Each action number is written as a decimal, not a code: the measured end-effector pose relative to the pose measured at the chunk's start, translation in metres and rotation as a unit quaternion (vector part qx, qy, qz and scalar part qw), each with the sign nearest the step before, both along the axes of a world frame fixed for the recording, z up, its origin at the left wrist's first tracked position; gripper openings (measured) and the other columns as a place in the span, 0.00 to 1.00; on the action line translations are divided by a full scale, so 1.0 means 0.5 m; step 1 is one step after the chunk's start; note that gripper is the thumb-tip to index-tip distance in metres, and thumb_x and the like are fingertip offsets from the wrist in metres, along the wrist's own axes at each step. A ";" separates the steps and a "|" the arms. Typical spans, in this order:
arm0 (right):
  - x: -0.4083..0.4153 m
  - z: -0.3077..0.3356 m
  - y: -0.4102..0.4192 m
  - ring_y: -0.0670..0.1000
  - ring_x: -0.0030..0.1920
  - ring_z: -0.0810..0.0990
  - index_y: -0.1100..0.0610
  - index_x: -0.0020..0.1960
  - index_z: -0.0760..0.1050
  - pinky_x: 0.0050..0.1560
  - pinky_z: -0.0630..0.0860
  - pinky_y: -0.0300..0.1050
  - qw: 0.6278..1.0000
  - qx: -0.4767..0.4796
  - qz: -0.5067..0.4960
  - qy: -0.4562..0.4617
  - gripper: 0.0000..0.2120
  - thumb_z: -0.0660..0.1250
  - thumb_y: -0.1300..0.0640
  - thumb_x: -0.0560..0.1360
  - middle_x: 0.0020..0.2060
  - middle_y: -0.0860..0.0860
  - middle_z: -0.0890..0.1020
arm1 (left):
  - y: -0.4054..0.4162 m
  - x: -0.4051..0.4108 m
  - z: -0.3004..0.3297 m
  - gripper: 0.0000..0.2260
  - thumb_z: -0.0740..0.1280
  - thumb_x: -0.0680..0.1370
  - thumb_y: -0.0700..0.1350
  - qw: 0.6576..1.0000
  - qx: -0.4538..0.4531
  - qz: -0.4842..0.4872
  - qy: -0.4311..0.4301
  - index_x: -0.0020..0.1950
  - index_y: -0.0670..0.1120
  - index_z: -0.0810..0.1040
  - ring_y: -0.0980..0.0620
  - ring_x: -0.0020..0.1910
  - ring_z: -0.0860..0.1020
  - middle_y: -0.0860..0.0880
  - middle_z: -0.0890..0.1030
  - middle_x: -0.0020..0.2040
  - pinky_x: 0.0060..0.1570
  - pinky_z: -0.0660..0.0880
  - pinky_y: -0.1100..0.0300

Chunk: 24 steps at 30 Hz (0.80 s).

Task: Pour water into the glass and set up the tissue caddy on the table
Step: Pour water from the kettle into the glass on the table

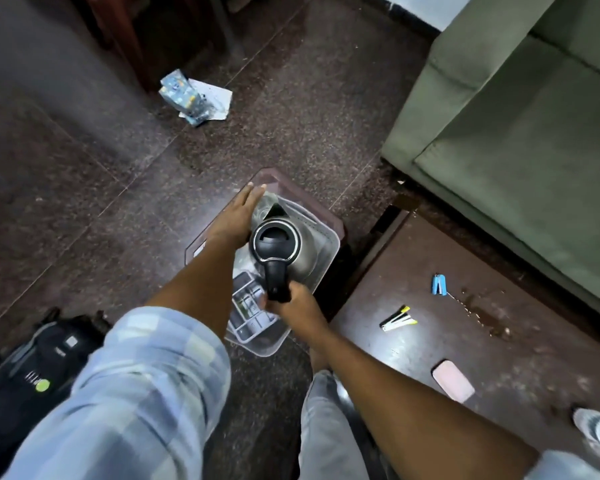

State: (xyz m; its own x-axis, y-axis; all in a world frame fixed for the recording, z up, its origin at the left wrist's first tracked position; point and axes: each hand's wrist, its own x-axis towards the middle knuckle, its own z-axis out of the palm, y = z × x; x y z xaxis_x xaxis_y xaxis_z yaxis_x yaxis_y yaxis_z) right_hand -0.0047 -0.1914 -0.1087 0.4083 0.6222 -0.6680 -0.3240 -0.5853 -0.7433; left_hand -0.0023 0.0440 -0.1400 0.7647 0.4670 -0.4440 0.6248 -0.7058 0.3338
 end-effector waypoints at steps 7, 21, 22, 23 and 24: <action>-0.012 -0.002 -0.033 0.57 0.57 0.83 0.62 0.62 0.76 0.54 0.77 0.50 0.994 0.015 -0.025 -0.101 0.17 0.73 0.60 0.76 0.55 0.59 0.85 | 0.025 0.039 -0.035 0.35 0.71 0.78 0.36 0.996 0.042 -0.074 -0.034 0.82 0.46 0.63 0.41 0.78 0.70 0.45 0.65 0.80 0.78 0.68 0.49; 0.050 0.135 -0.096 0.52 0.52 0.83 0.47 0.50 0.74 0.59 0.79 0.55 0.986 0.094 -0.065 -0.122 0.09 0.69 0.60 0.73 0.46 0.48 0.82 | -0.005 0.046 0.094 0.28 0.78 0.71 0.40 0.994 0.010 0.044 -0.097 0.69 0.38 0.75 0.35 0.64 0.79 0.36 0.78 0.64 0.64 0.74 0.48; 0.059 0.153 -0.117 0.51 0.51 0.83 0.47 0.50 0.74 0.58 0.79 0.53 0.983 0.107 -0.075 -0.127 0.10 0.69 0.61 0.73 0.46 0.47 0.81 | -0.015 0.048 0.111 0.29 0.79 0.70 0.40 0.993 0.024 0.046 -0.103 0.69 0.38 0.75 0.35 0.64 0.79 0.36 0.78 0.64 0.63 0.74 0.47; 0.068 0.172 -0.137 0.48 0.49 0.82 0.47 0.50 0.74 0.57 0.79 0.50 0.980 0.120 -0.084 -0.135 0.11 0.68 0.61 0.73 0.45 0.46 0.81 | -0.020 0.051 0.126 0.32 0.81 0.69 0.40 0.992 0.034 0.049 -0.107 0.70 0.37 0.75 0.35 0.64 0.78 0.36 0.78 0.64 0.64 0.75 0.46; 0.074 0.186 -0.149 0.45 0.47 0.81 0.48 0.50 0.74 0.56 0.78 0.47 0.977 0.132 -0.092 -0.137 0.11 0.68 0.62 0.73 0.44 0.45 0.80 | -0.020 0.048 0.140 0.34 0.83 0.67 0.40 0.992 0.045 0.056 -0.105 0.70 0.37 0.74 0.35 0.64 0.78 0.36 0.78 0.64 0.64 0.75 0.46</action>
State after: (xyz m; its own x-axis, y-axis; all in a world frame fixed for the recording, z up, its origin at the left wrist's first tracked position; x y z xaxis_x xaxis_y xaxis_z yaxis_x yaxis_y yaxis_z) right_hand 0.0323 -0.2661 -0.0156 0.6709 0.6570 -0.3438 -0.1733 -0.3119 -0.9342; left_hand 0.0215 0.0339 -0.0699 0.7771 0.5846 -0.2330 0.6242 -0.6686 0.4041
